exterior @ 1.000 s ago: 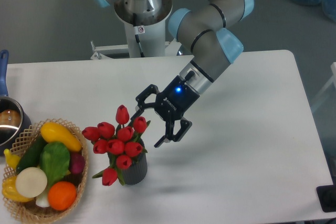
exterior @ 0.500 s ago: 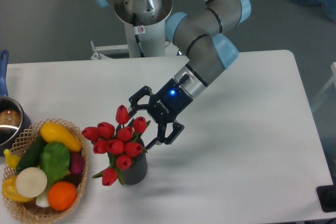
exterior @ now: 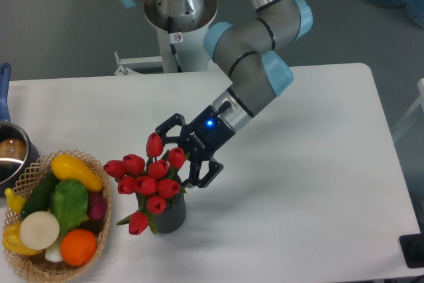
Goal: Pick up the flowers from the vase
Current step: 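Lower the open gripper around the tulip stems above the vase rim, then close the gripper on the tulip stems, then lift the gripped tulips straight up out of the grey vase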
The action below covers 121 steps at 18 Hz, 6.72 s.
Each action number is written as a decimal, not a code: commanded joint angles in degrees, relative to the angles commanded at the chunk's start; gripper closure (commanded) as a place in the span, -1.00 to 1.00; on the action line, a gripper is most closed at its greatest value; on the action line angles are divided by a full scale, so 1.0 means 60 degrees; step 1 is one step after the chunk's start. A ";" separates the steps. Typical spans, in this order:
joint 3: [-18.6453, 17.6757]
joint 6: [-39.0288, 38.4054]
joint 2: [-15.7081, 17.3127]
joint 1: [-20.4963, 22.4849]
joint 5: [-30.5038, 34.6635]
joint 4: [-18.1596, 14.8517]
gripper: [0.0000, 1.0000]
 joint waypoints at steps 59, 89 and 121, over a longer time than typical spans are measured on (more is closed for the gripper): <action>0.0483 0.0000 -0.0381 -0.0249 -0.0454 0.0000 0.32; 0.0469 -0.0557 0.0249 0.0381 -0.2459 -0.0015 0.32; 0.1245 -0.2592 0.1347 0.0600 -0.3252 -0.0029 0.32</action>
